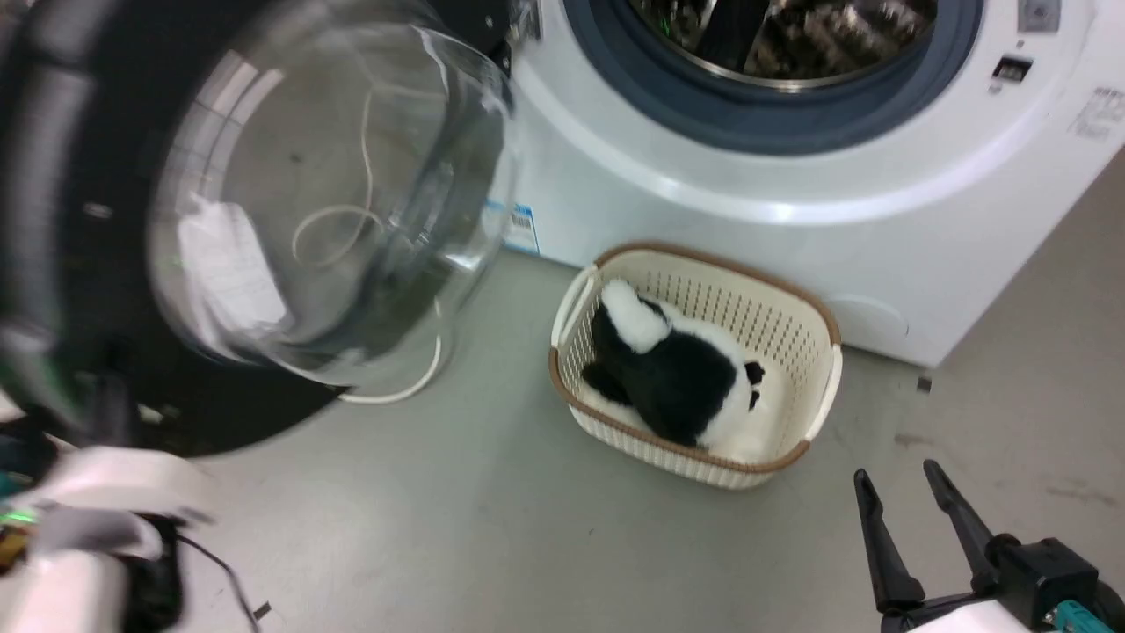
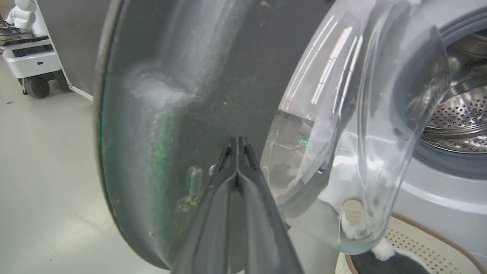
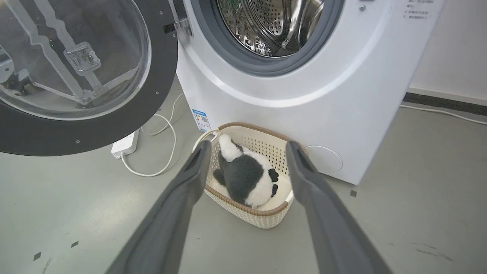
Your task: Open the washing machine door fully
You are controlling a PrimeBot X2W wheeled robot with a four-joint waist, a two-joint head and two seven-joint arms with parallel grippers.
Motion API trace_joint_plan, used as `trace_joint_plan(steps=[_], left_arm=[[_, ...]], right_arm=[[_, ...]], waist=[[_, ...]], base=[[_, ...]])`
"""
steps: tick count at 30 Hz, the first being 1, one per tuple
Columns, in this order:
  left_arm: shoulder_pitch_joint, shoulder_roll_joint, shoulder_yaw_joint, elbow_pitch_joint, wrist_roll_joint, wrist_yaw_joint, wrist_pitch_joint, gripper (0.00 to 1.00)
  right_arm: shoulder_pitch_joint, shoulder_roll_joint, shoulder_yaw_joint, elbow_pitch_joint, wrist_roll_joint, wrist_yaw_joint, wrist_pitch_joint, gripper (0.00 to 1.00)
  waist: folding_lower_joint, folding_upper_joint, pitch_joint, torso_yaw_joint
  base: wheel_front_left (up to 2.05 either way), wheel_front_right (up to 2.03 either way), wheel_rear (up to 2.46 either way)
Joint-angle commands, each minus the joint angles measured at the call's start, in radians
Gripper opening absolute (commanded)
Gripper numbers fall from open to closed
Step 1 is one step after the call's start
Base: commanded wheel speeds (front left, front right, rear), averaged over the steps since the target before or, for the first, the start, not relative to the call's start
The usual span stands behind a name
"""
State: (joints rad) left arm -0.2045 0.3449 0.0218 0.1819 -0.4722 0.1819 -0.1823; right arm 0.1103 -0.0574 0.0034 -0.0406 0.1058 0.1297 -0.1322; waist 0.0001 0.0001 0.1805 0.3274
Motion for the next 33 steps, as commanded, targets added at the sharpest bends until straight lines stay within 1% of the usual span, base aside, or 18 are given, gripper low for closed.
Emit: trace_joint_plan(steps=[1, 5, 8, 15, 21, 25, 29, 33], left_arm=[[-0.024, 0.019, 0.021, 0.011, -0.01, 0.002, 0.003, 0.0], [-0.088, 0.075, 0.085, 0.069, -0.05, -0.007, 0.015, 0.0], [-0.14, 0.104, 0.111, 0.126, -0.076, -0.025, 0.019, 0.0], [-0.234, 0.135, 0.107, 0.264, -0.091, -0.066, 0.006, 0.0], [-0.259, 0.14, 0.098, 0.341, -0.087, -0.089, -0.025, 0.0], [-0.241, 0.134, 0.087, 0.346, -0.069, -0.101, -0.053, 0.0], [-0.2, 0.113, 0.064, 0.293, -0.036, -0.109, -0.07, 0.0], [-0.139, 0.074, 0.036, 0.186, 0.001, -0.102, -0.076, 0.0]], right_arm=[[-0.014, -0.006, -0.004, -0.009, -0.005, 0.001, 0.002, 1.0], [-0.026, -0.02, -0.012, -0.029, -0.005, 0.001, 0.015, 1.0], [-0.033, -0.029, -0.018, -0.04, -0.005, 0.001, 0.022, 1.0], [-0.046, -0.033, -0.017, -0.05, -0.004, 0.001, 0.03, 1.0], [-0.051, -0.032, -0.024, -0.047, -0.004, 0.001, 0.027, 1.0], [-0.055, -0.027, -0.032, -0.037, -0.002, 0.001, 0.012, 1.0], [-0.058, -0.021, -0.047, -0.026, 0.0, 0.001, -0.009, 1.0], [-0.061, -0.016, -0.061, -0.018, 0.0, 0.001, -0.029, 1.0]], waist=[[-0.0001, -0.0001, 0.028, -0.005], [-0.0001, -0.0001, 0.066, -0.015], [-0.0001, -0.0001, 0.088, -0.019], [-0.0001, -0.0001, 0.113, -0.034], [-0.0001, -0.0001, 0.103, -0.047], [-0.0001, -0.0001, 0.071, -0.059], [-0.0001, -0.0001, 0.021, -0.077], [-0.0001, -0.0001, -0.034, -0.106]], base=[[0.0, 0.0, 0.0], [0.0, 0.0, 0.0], [0.0, 0.0, 0.0], [0.0, 0.0, 0.0], [0.0, 0.0, 0.0], [0.0, 0.0, 0.0], [0.0, 0.0, 0.0], [0.0, 0.0, 0.0]])
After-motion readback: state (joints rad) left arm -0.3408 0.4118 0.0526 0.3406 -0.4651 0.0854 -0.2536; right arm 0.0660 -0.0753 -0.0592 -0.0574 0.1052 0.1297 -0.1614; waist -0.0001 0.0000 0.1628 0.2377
